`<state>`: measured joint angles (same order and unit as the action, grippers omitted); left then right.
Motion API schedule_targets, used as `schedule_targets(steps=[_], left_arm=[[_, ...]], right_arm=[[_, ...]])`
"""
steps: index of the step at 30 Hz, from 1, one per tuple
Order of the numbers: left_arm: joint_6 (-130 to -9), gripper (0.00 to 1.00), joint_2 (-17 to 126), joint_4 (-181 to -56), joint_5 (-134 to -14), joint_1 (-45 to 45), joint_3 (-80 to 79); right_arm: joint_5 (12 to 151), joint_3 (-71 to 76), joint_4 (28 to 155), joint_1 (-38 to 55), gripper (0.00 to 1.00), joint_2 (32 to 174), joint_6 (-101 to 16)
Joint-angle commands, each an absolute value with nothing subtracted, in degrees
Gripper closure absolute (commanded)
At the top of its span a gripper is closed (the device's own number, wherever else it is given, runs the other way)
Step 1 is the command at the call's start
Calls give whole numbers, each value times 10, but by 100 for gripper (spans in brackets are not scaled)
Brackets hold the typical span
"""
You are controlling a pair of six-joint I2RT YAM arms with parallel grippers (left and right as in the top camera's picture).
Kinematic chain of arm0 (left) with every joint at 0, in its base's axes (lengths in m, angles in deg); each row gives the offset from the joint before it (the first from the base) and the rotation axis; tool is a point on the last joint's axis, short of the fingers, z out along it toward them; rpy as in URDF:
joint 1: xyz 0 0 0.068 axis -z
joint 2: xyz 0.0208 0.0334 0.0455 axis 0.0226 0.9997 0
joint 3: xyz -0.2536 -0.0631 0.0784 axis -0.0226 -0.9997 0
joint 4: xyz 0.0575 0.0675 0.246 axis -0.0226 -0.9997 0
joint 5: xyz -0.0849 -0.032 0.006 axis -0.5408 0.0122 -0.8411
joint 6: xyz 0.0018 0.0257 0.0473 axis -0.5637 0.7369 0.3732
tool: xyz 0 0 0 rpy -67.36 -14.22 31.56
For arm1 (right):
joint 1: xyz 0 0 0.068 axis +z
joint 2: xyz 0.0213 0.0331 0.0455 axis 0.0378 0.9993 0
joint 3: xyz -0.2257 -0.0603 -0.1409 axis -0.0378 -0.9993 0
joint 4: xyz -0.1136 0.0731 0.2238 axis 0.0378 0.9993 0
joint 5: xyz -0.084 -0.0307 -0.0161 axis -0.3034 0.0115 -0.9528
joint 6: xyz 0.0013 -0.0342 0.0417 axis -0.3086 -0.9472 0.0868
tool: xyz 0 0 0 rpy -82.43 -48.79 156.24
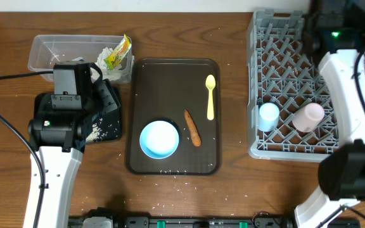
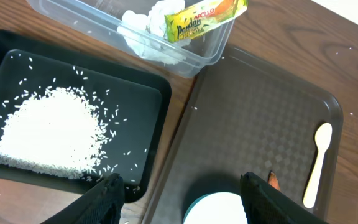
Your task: Sort waste into correct bins and load items into the dishwasher rack
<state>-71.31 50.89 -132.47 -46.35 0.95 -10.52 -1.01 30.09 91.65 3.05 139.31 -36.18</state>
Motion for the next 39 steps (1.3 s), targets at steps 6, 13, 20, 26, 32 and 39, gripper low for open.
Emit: schedule_targets(steps=[6, 13, 20, 26, 32, 39], left_arm=[[-712, 38, 512, -1324, -457, 6, -98], [-712, 38, 512, -1315, -457, 6, -98], [-712, 38, 512, -1304, -457, 6, -98], [-712, 38, 512, -1299, -457, 6, -98], [-712, 38, 512, -1299, -457, 6, -98], [-712, 38, 512, -1298, -457, 6, -98]], right_arm=[[-23, 301, 750, -62, 99, 1471, -540], [112, 301, 685, -77, 99, 1497, -669], [126, 301, 622, -78, 99, 1516, -795], [152, 301, 597, -78, 99, 1524, -912], [158, 301, 608, -79, 99, 1537, -967], [153, 301, 608, -84, 99, 1550, -969]])
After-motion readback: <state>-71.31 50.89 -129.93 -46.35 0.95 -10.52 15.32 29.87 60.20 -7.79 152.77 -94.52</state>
